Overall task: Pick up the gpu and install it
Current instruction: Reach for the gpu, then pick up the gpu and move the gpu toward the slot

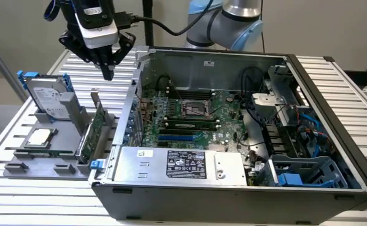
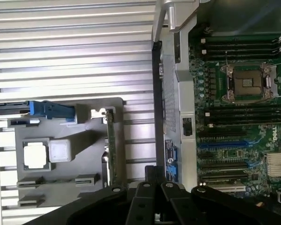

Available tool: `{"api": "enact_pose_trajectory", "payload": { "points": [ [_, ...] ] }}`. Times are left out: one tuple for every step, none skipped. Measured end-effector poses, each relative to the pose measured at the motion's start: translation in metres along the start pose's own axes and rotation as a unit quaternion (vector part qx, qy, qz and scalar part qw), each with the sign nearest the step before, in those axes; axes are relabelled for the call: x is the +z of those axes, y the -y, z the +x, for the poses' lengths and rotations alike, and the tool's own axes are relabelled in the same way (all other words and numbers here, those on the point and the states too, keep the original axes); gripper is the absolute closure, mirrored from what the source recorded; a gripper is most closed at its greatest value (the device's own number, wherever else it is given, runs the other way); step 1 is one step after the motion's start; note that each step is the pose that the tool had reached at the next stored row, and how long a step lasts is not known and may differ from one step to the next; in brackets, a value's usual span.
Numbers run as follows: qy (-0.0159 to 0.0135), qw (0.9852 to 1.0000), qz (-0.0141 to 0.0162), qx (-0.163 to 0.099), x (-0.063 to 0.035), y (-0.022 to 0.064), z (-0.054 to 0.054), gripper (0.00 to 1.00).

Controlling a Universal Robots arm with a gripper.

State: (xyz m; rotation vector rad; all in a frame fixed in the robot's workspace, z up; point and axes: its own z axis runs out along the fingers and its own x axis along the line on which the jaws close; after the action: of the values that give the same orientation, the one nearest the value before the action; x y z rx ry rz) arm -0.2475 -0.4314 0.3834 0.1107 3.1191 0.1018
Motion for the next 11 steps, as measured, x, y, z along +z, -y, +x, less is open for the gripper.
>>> {"api": "enact_pose_trajectory", "payload": {
  "points": [
    [0.0000, 1.0000, 0.0000, 0.000, 0.0009, 0.0007, 0.004, 1.00],
    [0.0000, 1.0000, 0.0001, 0.000, 0.0018, 0.0013, 0.009, 1.00],
    [0.0000, 1.0000, 0.0001, 0.000, 0.0028, 0.0020, 0.013, 1.00],
    [0.0000, 1.0000, 0.0001, 0.000, 0.0038, 0.0027, 0.018, 1.00],
    [0.0000, 1.0000, 0.0001, 0.000, 0.0049, 0.0034, 0.022, 1.00],
    [0.0000, 1.0000, 0.0002, 0.000, 0.0059, 0.0041, 0.027, 1.00],
    [0.0000, 1.0000, 0.0003, 0.000, 0.0069, 0.0047, 0.032, 1.00],
    [0.0000, 1.0000, 0.0003, 0.000, 0.0080, 0.0054, 0.036, 1.00],
    [0.0000, 1.0000, 0.0003, 0.000, 0.0090, 0.0060, 0.041, 1.00],
    [0.0000, 1.0000, 0.0003, 0.000, 0.0100, 0.0067, 0.045, 1.00],
    [0.0000, 1.0000, 0.0004, 0.000, 0.0110, 0.0075, 0.050, 1.00]
  ]
}}
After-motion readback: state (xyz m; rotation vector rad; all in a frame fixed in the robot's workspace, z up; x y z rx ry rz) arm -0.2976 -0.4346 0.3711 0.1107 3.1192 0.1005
